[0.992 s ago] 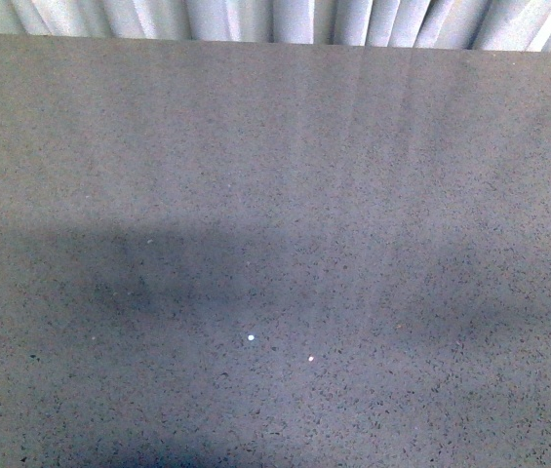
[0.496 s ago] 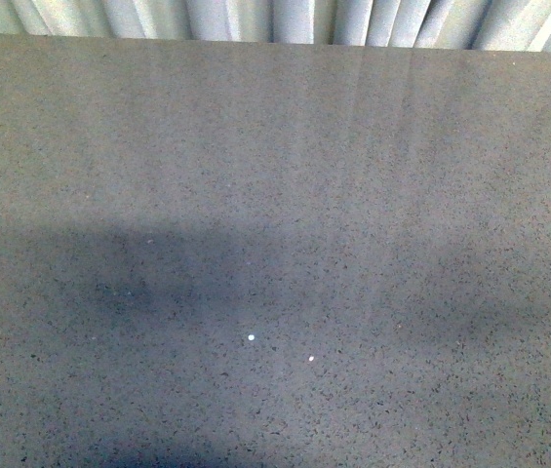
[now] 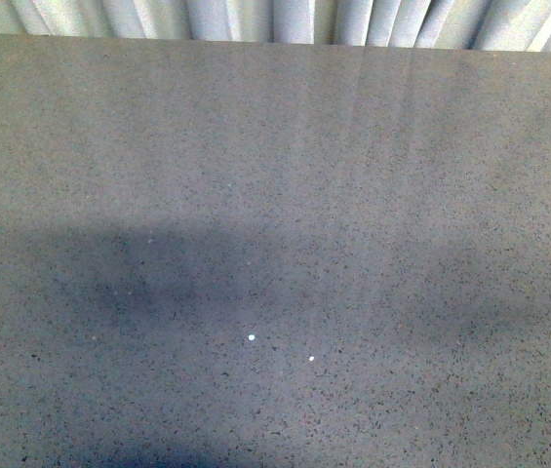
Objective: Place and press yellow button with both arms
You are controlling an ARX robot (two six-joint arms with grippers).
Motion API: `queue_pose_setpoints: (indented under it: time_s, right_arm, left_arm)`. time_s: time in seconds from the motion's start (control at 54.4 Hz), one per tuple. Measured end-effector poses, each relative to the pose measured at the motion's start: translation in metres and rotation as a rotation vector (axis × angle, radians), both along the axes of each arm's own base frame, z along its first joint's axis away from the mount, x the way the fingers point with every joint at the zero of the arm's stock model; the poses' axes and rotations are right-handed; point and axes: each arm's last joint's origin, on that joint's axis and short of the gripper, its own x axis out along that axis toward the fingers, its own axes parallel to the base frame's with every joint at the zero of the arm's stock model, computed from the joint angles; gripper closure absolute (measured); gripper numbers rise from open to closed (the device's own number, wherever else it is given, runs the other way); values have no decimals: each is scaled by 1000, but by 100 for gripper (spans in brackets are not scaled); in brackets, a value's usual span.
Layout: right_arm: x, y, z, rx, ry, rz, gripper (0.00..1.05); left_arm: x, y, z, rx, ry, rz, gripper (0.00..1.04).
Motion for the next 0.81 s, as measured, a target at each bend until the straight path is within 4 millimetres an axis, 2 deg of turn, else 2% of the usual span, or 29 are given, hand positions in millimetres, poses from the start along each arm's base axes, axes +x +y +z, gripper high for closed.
queue_pose_setpoints:
  time_s: [0.331, 0.441, 0.661, 0.808]
  right_arm:
    - [0, 0, 0, 0, 0, 0, 9]
    - [0, 0, 0, 0, 0, 0, 9]
    - [0, 0, 0, 0, 0, 0, 9]
    - [0, 0, 0, 0, 0, 0, 9]
  left_arm:
    - [0, 1, -4, -1, 12, 3, 11]
    - [0, 1, -4, 0, 11, 3, 25]
    - [1, 1, -3, 4, 2, 1, 66]
    - [2, 1, -3, 10, -2, -6, 70]
